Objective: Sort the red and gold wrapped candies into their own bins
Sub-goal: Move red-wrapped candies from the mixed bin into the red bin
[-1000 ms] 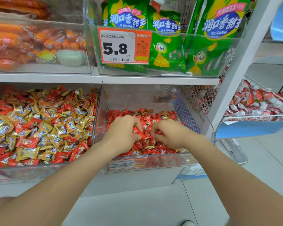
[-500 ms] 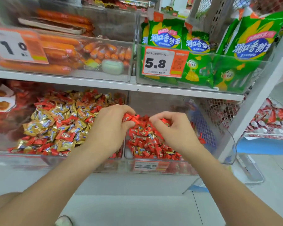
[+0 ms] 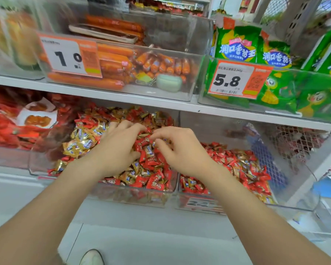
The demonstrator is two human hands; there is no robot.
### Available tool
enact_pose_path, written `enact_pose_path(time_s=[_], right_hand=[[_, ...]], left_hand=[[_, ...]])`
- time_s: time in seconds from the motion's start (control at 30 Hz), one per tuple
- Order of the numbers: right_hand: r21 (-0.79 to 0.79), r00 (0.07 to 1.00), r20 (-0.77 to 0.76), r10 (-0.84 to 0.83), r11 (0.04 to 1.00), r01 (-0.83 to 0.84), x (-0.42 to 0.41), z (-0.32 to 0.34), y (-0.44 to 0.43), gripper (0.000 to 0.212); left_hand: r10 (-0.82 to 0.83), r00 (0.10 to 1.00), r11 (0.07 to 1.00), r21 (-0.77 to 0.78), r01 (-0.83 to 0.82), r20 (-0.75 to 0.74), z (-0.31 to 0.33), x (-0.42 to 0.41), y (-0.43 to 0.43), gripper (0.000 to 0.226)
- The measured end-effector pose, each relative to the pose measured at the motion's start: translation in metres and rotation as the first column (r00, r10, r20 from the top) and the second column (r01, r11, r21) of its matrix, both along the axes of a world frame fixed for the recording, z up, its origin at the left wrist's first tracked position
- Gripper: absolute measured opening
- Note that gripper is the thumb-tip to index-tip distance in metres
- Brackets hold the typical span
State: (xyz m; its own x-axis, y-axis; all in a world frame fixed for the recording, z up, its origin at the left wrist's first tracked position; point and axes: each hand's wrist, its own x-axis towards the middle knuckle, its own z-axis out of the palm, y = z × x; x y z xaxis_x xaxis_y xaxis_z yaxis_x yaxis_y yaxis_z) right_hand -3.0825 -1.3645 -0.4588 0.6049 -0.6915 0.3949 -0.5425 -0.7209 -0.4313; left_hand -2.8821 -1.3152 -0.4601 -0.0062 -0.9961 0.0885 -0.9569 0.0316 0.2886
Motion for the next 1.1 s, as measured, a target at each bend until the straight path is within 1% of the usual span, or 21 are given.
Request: enact_pose_path(time_s=[0.07,0.1,0.17,0.23,0.27,0.33,0.4,0.47,0.5,0.53,0.57,0.63,0.67,0.73,0.87,0.93,1.0,1.07,1.1], right_hand=[[-0.022,0.995,0.062,-0.078,0.997,0.079,-0.017,0.005,0.005,0.028],[-0.020,0.989,0.086,-0.119,0.992,0.122,-0.028,0.007,0.006,0.031],[0.057,0.969,0.119,-0.215,0.976,0.210,-0.056,0.013,0.008,0.037],[0.165,0.941,0.085,-0.327,0.936,0.310,-0.092,0.016,0.008,0.039],[0.196,0.930,0.029,-0.366,0.915,0.354,-0.108,0.016,0.007,0.038],[0.208,0.903,-0.153,-0.402,0.880,0.427,-0.145,0.009,0.005,0.036],[0.189,0.856,-0.345,-0.386,0.864,0.466,-0.177,-0.001,0.001,0.033],[0.199,0.816,-0.483,-0.318,0.868,0.456,-0.200,-0.011,-0.005,0.024],[0.222,0.807,-0.527,-0.267,0.873,0.434,-0.209,-0.014,-0.009,0.019],[0.247,0.806,-0.551,-0.217,0.880,0.406,-0.215,-0.017,-0.014,0.023],[0.271,0.814,-0.553,-0.178,0.886,0.377,-0.220,-0.021,-0.019,0.031],[0.311,0.861,-0.493,-0.127,0.898,0.311,-0.222,-0.028,-0.029,0.043],[0.314,0.886,-0.452,-0.105,0.911,0.268,-0.221,-0.031,-0.035,0.048],[0.306,0.906,-0.421,-0.039,0.935,0.182,-0.215,-0.040,-0.046,0.056],[0.390,0.878,-0.466,0.108,0.916,0.095,-0.209,-0.054,-0.062,0.068],[0.406,0.872,-0.466,0.150,0.912,0.060,-0.208,-0.062,-0.068,0.067],[0.386,0.871,-0.462,0.166,0.922,0.029,-0.206,-0.069,-0.072,0.064],[0.353,0.880,-0.446,0.162,0.936,0.007,-0.203,-0.074,-0.073,0.055],[0.344,0.891,-0.429,0.151,0.939,0.007,-0.202,-0.076,-0.073,0.047]], left_hand=[[0.015,0.999,0.995,-0.096,-0.020,-0.046,0.005,-0.011,0.004,0.047],[-0.003,0.997,0.988,-0.157,-0.011,-0.083,0.007,-0.019,0.007,0.036],[-0.091,0.986,0.958,-0.283,0.049,-0.139,0.012,-0.044,0.011,0.022],[-0.223,0.963,0.916,-0.370,0.153,-0.154,0.017,-0.076,0.015,0.016],[-0.292,0.944,0.899,-0.380,0.217,-0.153,0.018,-0.091,0.017,0.015],[-0.412,0.906,0.874,-0.322,0.363,-0.097,0.017,-0.123,0.016,0.014],[-0.458,0.889,0.875,-0.178,0.451,0.003,0.009,-0.151,0.006,0.020],[-0.443,0.892,0.896,-0.001,0.445,0.093,-0.003,-0.170,-0.012,0.026],[-0.436,0.892,0.899,0.090,0.428,0.120,-0.010,-0.178,-0.022,0.033],[-0.434,0.892,0.895,0.176,0.410,0.128,-0.018,-0.184,-0.032,0.046],[-0.435,0.891,0.883,0.256,0.394,0.128,-0.027,-0.189,-0.042,0.061],[-0.442,0.888,0.853,0.367,0.371,0.129,-0.039,-0.195,-0.059,0.085],[-0.444,0.887,0.842,0.396,0.365,0.125,-0.044,-0.198,-0.066,0.090],[-0.438,0.892,0.833,0.422,0.357,0.111,-0.051,-0.202,-0.077,0.092],[-0.393,0.916,0.843,0.428,0.327,0.075,-0.058,-0.204,-0.086,0.083],[-0.355,0.934,0.863,0.398,0.311,0.041,-0.062,-0.202,-0.086,0.077],[-0.319,0.948,0.883,0.370,0.289,0.022,-0.066,-0.201,-0.084,0.075],[-0.273,0.962,0.905,0.339,0.256,0.002,-0.069,-0.198,-0.081,0.068],[-0.245,0.969,0.919,0.315,0.238,-0.018,-0.070,-0.197,-0.080,0.059]])
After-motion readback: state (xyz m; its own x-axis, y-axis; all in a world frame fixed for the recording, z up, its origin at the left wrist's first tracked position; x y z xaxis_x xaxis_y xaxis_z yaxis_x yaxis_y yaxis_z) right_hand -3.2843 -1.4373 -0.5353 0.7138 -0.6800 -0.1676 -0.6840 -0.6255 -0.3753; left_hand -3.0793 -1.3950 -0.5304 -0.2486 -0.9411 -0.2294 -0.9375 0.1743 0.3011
